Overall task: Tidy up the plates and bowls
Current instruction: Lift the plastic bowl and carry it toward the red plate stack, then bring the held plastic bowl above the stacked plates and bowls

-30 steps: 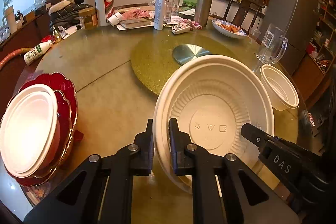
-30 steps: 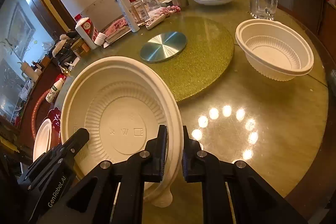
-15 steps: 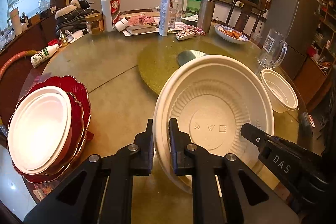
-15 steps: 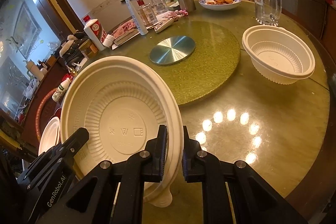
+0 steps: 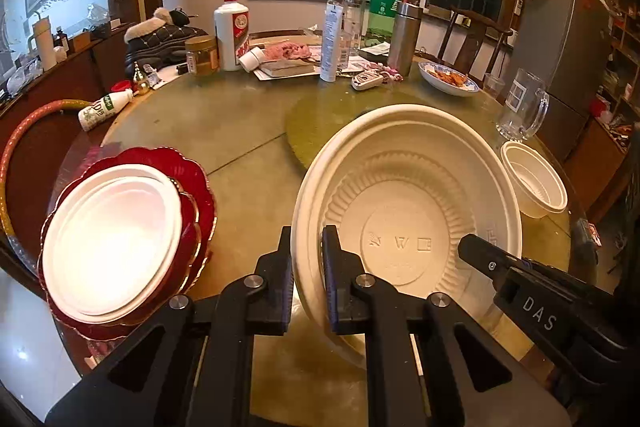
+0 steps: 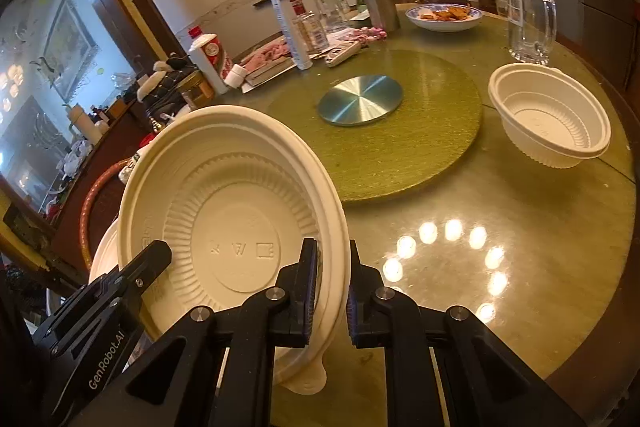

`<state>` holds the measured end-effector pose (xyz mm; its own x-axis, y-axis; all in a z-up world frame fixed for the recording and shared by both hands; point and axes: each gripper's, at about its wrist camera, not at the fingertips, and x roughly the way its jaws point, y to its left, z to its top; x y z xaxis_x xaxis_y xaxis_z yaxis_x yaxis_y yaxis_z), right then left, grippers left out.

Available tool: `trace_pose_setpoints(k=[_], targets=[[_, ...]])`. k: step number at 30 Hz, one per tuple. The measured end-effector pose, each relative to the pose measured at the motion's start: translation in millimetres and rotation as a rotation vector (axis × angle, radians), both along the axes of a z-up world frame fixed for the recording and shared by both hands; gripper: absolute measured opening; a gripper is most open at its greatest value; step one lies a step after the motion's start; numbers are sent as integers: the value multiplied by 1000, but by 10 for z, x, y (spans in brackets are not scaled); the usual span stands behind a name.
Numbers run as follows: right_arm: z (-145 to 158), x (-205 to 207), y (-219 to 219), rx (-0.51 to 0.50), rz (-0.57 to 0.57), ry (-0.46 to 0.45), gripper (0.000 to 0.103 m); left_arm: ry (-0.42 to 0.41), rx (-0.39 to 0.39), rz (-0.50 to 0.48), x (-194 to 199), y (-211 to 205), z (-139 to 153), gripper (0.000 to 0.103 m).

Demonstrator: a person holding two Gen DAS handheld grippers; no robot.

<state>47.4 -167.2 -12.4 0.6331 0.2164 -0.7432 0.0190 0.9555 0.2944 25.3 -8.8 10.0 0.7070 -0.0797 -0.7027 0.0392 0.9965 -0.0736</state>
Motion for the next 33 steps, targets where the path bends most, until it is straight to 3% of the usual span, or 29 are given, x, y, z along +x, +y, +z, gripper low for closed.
trace_pose_setpoints(k=[33], targets=[[393, -171, 419, -28, 100, -94, 12, -78, -27, 55, -275, 422, 293, 11]])
